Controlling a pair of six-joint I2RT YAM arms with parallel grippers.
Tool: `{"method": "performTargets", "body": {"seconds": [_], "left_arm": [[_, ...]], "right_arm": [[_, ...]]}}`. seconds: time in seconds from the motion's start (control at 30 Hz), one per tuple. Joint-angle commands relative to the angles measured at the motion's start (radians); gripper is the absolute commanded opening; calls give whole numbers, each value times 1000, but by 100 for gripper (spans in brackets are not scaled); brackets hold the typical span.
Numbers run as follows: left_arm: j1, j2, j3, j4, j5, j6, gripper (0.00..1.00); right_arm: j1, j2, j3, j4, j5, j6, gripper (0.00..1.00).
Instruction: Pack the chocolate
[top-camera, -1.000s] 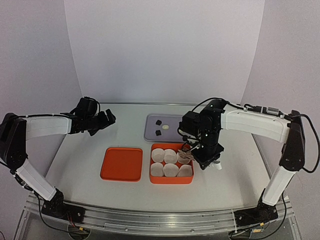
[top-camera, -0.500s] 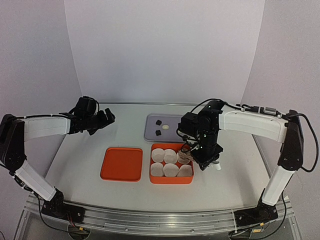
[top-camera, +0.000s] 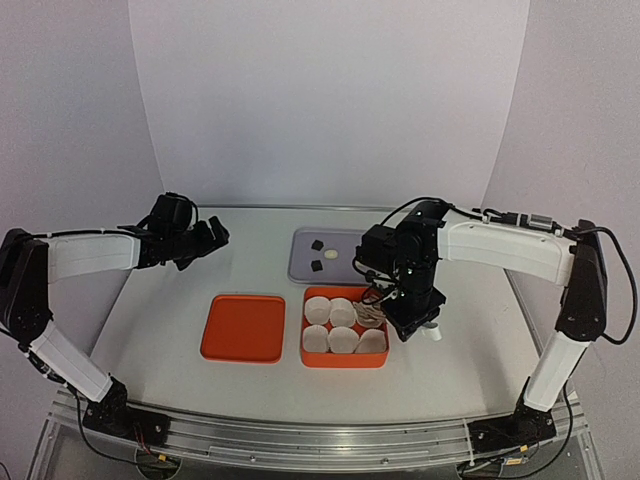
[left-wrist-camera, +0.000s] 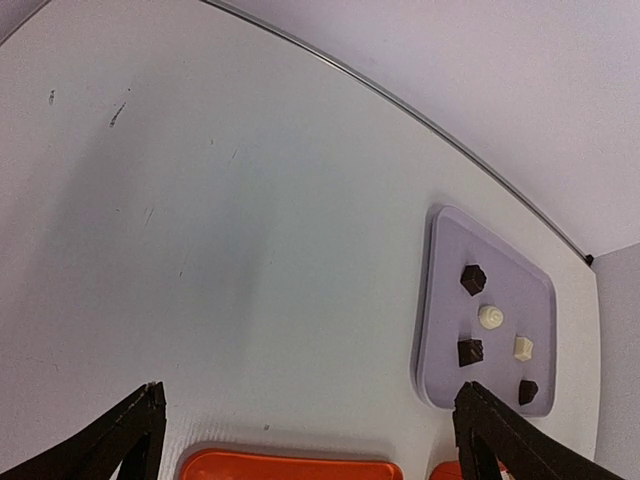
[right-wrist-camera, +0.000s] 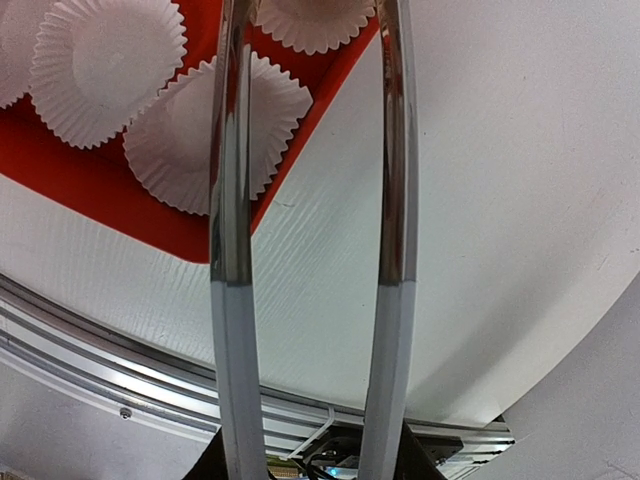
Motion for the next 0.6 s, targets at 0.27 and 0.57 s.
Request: {"method": "performTargets", "body": {"seconds": [0.27,0.57], "left_arm": [[6,-52,-12,20,-14,-15,100],[6,-42,-3,15,-12,-15,100]], "right_arm": [[7,-41,60,-72,20,14,30],[7,-179,84,-74,-37,-4,29]]}}
